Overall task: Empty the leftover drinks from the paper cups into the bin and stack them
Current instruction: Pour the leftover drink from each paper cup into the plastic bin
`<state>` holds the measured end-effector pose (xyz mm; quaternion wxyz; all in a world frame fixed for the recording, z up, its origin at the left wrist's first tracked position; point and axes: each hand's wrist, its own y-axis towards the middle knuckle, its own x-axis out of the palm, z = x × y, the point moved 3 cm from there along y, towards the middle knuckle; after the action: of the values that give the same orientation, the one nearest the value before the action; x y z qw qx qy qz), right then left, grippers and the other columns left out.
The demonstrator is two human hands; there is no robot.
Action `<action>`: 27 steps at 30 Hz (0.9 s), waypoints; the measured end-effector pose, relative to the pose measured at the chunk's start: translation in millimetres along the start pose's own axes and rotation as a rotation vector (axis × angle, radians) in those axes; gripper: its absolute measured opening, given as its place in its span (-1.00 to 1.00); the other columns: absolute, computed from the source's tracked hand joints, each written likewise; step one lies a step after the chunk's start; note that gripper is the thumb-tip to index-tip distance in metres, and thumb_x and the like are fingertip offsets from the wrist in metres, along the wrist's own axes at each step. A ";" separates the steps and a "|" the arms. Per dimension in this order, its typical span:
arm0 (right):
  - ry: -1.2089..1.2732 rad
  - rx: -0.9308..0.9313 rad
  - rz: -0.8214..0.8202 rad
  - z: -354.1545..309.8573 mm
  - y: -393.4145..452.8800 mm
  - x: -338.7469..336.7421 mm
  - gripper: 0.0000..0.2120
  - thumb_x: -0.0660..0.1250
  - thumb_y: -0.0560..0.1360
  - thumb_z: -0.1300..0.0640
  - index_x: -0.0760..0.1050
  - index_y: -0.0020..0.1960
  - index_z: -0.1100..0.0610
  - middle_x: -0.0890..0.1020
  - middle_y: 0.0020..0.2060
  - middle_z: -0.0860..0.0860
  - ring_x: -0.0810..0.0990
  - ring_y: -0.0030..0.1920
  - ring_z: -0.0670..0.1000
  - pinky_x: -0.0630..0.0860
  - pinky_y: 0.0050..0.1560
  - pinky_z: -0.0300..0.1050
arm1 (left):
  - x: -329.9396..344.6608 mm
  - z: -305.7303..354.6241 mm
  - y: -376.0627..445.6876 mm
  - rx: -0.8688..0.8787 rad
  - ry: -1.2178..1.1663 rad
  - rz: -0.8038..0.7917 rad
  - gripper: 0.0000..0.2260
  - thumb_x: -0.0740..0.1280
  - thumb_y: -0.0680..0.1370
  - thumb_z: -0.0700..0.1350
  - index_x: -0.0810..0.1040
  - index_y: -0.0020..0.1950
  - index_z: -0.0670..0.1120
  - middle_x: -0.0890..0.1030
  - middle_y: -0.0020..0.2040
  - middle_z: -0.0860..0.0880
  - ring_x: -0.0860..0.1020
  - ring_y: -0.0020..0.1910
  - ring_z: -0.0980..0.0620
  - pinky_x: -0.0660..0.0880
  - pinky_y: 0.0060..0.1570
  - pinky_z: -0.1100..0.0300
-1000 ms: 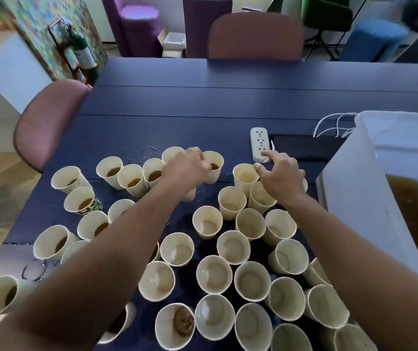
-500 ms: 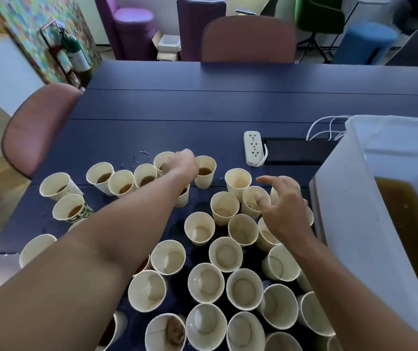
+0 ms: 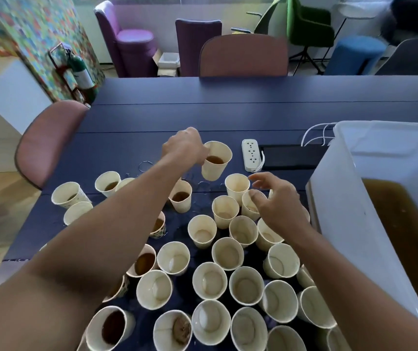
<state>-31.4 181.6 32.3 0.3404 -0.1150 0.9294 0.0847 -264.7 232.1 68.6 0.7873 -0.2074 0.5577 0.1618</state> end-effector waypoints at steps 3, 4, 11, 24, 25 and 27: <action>0.031 0.010 -0.060 -8.6 0.9 3.8 -0.67 0.40 0.53 0.02 0.49 0.27 -0.12 0.61 -0.04 -0.21 0.58 0.07 -0.09 0.46 0.28 0.16 | -21.1 12.4 -22.0 0.047 -0.044 -0.034 -0.79 0.38 0.51 0.06 0.64 -0.05 -0.08 0.66 -0.13 -0.04 0.60 -0.17 -0.03 0.44 -0.26 0.12; 0.049 0.012 -0.069 -12.6 0.4 3.5 -0.59 0.42 0.52 -0.03 0.43 0.34 -0.12 0.59 0.03 -0.19 0.56 0.11 -0.09 0.47 0.27 0.11 | -27.1 16.7 -31.0 0.066 -0.057 -0.040 -0.78 0.38 0.51 0.07 0.66 -0.09 -0.07 0.66 -0.16 -0.04 0.58 -0.21 -0.01 0.43 -0.29 0.14; 0.317 -0.029 -0.031 -30.1 -23.0 -11.9 -0.38 0.52 0.41 -0.14 0.25 0.34 -0.16 0.53 0.15 -0.26 0.52 0.13 -0.22 0.43 0.00 -0.32 | -59.3 45.2 -104.9 0.206 -0.263 -0.065 -0.70 0.31 0.43 0.02 0.60 -0.45 -0.09 0.54 -0.56 0.08 0.43 -0.41 0.02 0.47 -0.24 0.15; 0.381 -0.110 0.323 -18.7 -70.7 -104.1 -0.39 0.56 0.24 0.05 0.40 0.23 -0.05 0.61 0.04 -0.05 0.61 0.02 -0.06 0.57 -0.02 -0.07 | -50.3 96.8 -187.6 0.460 -0.711 -0.041 -0.63 0.30 0.61 0.10 0.65 -0.28 -0.08 0.66 -0.42 0.07 0.55 -0.39 0.16 0.53 -0.12 0.11; 0.347 -0.098 0.320 -15.0 -74.7 -113.2 -0.37 0.58 0.26 0.06 0.38 0.25 -0.03 0.60 0.04 -0.08 0.60 0.03 -0.08 0.56 -0.02 -0.09 | -44.8 100.4 -190.4 0.473 -0.728 -0.034 -0.65 0.30 0.60 0.11 0.64 -0.26 -0.07 0.66 -0.41 0.07 0.57 -0.38 0.15 0.54 -0.12 0.10; 0.268 -0.080 0.315 -4.8 -80.6 -130.6 -0.33 0.62 0.31 0.10 0.35 0.29 -0.01 0.57 0.07 -0.10 0.57 0.03 -0.12 0.53 -0.04 -0.15 | -31.0 108.2 -196.5 0.503 -0.720 -0.038 -0.69 0.31 0.59 0.13 0.63 -0.24 -0.03 0.66 -0.38 0.10 0.58 -0.35 0.12 0.55 -0.14 0.09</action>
<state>84.4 123.6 114.8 0.1913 0.0082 0.9688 0.1575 -91.6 116.9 158.1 0.9603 0.0503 0.2658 0.0685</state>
